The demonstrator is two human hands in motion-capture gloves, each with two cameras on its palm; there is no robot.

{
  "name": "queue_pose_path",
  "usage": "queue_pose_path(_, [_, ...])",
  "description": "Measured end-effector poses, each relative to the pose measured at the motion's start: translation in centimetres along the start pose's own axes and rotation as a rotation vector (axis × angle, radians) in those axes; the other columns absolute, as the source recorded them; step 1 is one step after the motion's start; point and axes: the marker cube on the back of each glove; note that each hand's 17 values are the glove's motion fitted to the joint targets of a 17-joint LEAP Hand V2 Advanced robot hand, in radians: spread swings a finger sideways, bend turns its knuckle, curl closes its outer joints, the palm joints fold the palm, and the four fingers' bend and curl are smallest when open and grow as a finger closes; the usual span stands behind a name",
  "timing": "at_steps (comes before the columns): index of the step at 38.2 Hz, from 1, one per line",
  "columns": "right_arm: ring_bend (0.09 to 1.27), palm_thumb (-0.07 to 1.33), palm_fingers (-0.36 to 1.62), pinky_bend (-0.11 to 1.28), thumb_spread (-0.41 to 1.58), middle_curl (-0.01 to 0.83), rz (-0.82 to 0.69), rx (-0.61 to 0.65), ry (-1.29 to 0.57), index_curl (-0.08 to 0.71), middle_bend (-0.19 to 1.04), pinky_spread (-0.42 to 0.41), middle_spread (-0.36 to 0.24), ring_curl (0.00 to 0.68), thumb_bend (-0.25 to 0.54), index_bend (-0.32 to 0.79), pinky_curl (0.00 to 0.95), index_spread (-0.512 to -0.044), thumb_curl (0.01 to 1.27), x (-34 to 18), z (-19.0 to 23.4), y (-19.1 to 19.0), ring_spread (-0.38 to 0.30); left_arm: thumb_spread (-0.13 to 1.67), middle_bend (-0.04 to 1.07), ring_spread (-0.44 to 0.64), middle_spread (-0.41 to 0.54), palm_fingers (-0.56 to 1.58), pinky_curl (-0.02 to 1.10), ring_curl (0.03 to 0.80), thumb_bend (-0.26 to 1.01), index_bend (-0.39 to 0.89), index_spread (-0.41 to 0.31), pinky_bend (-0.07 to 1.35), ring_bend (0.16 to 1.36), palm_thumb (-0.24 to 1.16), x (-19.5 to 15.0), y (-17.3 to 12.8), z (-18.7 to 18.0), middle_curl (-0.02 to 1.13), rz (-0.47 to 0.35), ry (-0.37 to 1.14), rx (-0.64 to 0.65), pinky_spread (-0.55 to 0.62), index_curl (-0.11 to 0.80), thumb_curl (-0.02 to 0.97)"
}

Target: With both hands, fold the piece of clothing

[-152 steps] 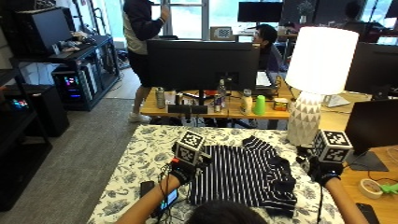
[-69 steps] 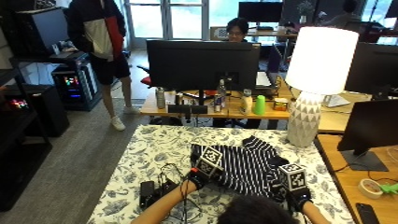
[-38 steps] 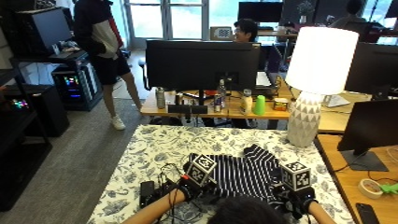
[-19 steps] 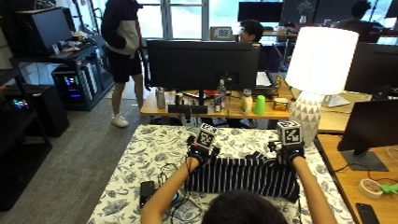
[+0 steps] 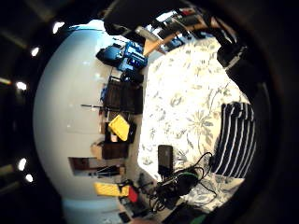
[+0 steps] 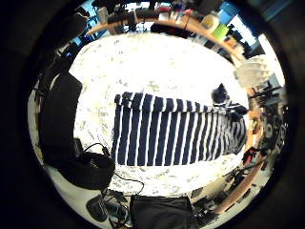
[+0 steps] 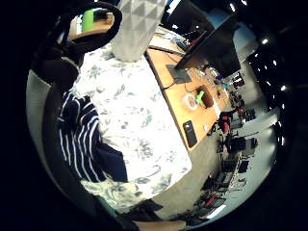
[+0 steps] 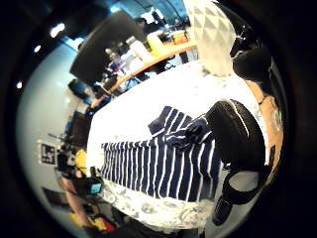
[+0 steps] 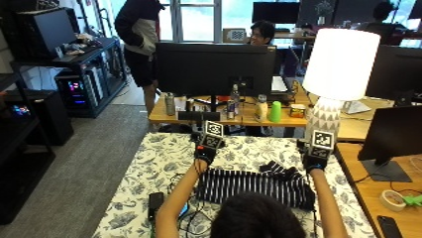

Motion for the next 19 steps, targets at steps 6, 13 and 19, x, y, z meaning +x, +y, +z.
queue_pose_path(6, [0.48,0.84,0.97,0.43,1.24,0.438,-0.043,0.058,0.003,0.309,0.23,-0.113,-0.148,0.394,-0.025,0.13,0.360,-0.290,0.37,1.9,-4.6,1.1,-0.154,1.53,0.09,-0.19,-0.129,0.62,0.45,0.425,0.13,0.12,-0.129,0.46,0.52,0.37,0.6,2.0,-2.7,0.39,0.119,0.126,0.052,-0.17,0.308,0.187])
queue_pose_path(13, [0.45,0.77,0.98,0.41,1.29,0.436,-0.073,0.005,0.025,0.296,0.21,-0.087,-0.136,0.393,-0.025,0.11,0.356,-0.285,0.33,2.8,-8.1,4.5,-0.146,1.42,0.09,-0.13,-0.074,0.54,0.45,0.419,0.05,0.14,-0.118,0.49,0.55,0.27,3.0,5.2,-2.8,0.34,0.248,0.161,0.058,-0.12,0.313,0.167])
queue_pose_path(19, [0.47,0.71,0.93,0.42,1.30,0.433,-0.119,-0.152,-0.097,0.268,0.19,-0.072,-0.119,0.404,-0.027,0.06,0.365,-0.288,0.29,2.3,-5.9,6.7,-0.139,1.34,0.11,-0.08,-0.034,0.47,0.44,0.414,0.00,0.16,-0.114,0.49,0.55,0.23,7.2,6.8,1.1,0.31,0.334,0.211,-0.048,-0.07,0.324,0.167])
